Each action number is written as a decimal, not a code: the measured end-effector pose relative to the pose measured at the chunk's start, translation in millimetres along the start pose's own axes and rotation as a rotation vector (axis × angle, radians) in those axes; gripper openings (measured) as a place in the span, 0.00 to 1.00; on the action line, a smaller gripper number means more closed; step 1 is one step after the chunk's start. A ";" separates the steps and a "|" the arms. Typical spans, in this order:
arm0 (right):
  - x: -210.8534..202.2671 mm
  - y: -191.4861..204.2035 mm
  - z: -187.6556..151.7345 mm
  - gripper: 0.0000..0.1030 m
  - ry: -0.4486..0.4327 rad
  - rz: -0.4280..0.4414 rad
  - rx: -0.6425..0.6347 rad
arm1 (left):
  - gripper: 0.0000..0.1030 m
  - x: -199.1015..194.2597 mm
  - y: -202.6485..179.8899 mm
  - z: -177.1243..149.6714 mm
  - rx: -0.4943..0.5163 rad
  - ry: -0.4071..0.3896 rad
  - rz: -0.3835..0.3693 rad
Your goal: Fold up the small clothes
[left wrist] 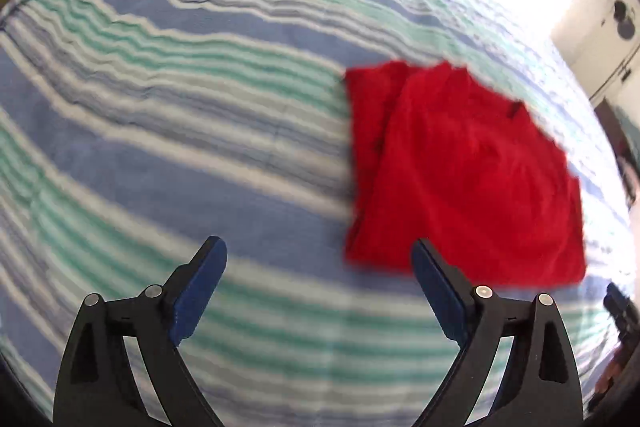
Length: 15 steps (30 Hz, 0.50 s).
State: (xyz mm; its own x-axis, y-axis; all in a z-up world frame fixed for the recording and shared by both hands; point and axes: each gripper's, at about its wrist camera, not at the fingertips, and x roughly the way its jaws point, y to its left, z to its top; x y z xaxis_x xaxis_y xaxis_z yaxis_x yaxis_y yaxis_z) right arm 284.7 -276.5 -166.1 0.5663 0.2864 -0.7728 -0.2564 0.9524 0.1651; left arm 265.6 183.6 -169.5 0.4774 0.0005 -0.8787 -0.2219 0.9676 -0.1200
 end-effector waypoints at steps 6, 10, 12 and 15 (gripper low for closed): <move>-25.3 -24.9 -73.0 0.57 0.067 -0.158 0.108 | 0.91 -16.0 14.7 -74.3 0.054 0.009 0.094; -37.0 -47.1 -108.8 0.59 0.074 -0.234 0.194 | 1.00 -2.8 26.7 -102.7 0.057 0.013 0.130; -37.3 -56.2 -121.5 0.71 0.050 -0.257 0.213 | 1.00 5.8 29.9 -106.0 0.048 -0.023 0.114; -24.7 -57.8 -129.8 0.93 0.013 -0.221 0.210 | 1.00 7.2 28.0 -104.3 0.044 -0.033 0.121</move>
State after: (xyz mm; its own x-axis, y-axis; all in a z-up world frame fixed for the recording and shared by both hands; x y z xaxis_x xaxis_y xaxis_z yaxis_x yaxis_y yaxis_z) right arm 183.8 -352.3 -236.1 0.5800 0.0699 -0.8116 0.0406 0.9926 0.1145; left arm 174.2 184.4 -227.3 0.4776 0.1254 -0.8696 -0.2426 0.9701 0.0066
